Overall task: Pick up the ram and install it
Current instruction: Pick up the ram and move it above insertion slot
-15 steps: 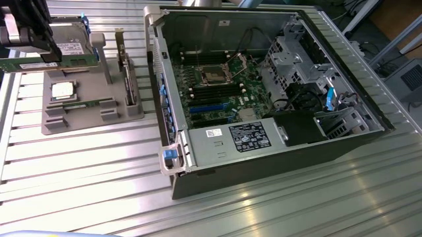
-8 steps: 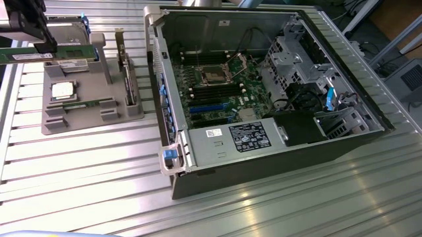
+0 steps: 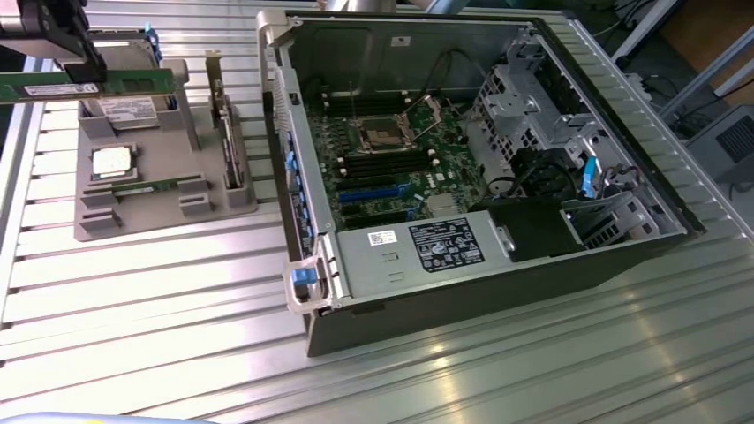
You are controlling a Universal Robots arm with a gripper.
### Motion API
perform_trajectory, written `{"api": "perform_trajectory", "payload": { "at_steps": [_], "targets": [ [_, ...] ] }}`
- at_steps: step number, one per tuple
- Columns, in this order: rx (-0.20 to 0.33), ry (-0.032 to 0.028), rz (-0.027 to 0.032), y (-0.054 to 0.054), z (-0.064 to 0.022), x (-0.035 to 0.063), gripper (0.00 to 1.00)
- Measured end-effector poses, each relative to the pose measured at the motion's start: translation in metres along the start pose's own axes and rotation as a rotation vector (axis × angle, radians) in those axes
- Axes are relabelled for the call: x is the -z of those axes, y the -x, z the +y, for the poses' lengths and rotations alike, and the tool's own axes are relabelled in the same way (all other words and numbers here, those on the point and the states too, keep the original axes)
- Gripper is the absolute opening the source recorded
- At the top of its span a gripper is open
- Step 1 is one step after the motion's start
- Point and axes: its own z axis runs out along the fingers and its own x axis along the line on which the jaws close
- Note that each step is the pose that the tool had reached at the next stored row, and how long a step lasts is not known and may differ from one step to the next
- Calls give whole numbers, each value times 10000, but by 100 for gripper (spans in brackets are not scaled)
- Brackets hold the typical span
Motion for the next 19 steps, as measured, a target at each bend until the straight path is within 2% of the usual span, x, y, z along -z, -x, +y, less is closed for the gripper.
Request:
{"api": "perform_trajectory", "payload": {
  "at_steps": [3,7,11,19],
  "targets": [
    [-3,55,-2,-3,-103,-2,12],
    [-5,88,-3,-5,-178,-3,12],
    [-8,138,-5,-9,-304,-6,12],
    [-11,194,-5,-13,-445,-7,12]
  ]
}}
